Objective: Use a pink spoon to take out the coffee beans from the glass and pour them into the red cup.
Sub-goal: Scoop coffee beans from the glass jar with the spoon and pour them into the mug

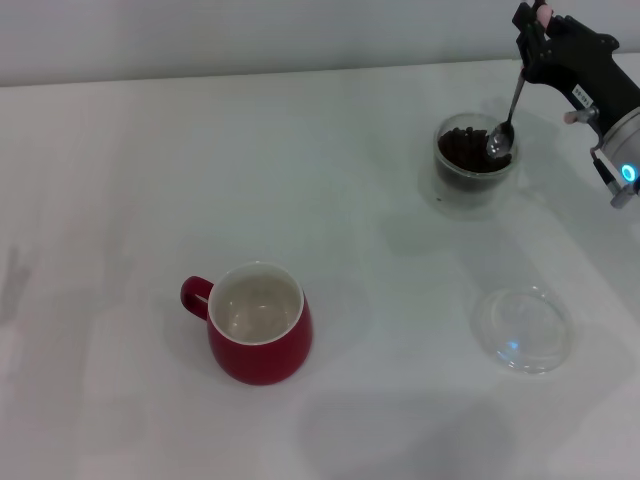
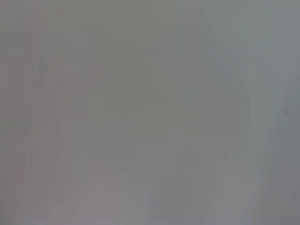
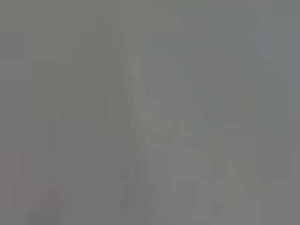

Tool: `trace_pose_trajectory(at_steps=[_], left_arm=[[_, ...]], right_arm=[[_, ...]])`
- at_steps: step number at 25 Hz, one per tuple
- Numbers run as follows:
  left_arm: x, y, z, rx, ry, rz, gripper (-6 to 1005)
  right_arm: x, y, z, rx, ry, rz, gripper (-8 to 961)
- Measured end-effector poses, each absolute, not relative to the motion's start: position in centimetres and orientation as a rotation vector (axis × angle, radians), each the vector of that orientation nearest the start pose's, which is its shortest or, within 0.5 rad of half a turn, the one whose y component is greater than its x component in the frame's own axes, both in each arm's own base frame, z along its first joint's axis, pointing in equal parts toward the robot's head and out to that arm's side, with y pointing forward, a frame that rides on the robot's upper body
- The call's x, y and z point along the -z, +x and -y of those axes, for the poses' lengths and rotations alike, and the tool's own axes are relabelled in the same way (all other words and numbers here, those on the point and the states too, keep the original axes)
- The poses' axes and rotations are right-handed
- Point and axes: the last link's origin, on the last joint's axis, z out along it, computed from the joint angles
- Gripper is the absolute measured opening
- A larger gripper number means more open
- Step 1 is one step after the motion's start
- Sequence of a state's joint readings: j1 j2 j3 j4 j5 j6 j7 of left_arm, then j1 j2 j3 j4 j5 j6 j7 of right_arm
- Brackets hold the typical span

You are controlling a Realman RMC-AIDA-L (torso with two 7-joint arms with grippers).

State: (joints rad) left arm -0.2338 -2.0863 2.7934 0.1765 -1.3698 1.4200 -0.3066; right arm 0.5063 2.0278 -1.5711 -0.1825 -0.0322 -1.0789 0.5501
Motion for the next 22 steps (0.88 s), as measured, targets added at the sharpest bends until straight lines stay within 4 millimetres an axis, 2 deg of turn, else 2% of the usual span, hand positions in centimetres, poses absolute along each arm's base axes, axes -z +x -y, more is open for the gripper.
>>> trace_pose_trajectory(at_steps=[10, 22], left_arm=[[1.04, -36.13, -24.55, 0.858, -1.414, 0.712, 888], [1.05, -36.19, -24.47, 0.856, -1.413, 0.714, 889]], right_arm=[[-1.21, 31.40, -37.24, -0.876, -1.691, -0.687, 160], [-0.88, 32.13, -37.28, -0.904, -1.661, -0.828, 163]])
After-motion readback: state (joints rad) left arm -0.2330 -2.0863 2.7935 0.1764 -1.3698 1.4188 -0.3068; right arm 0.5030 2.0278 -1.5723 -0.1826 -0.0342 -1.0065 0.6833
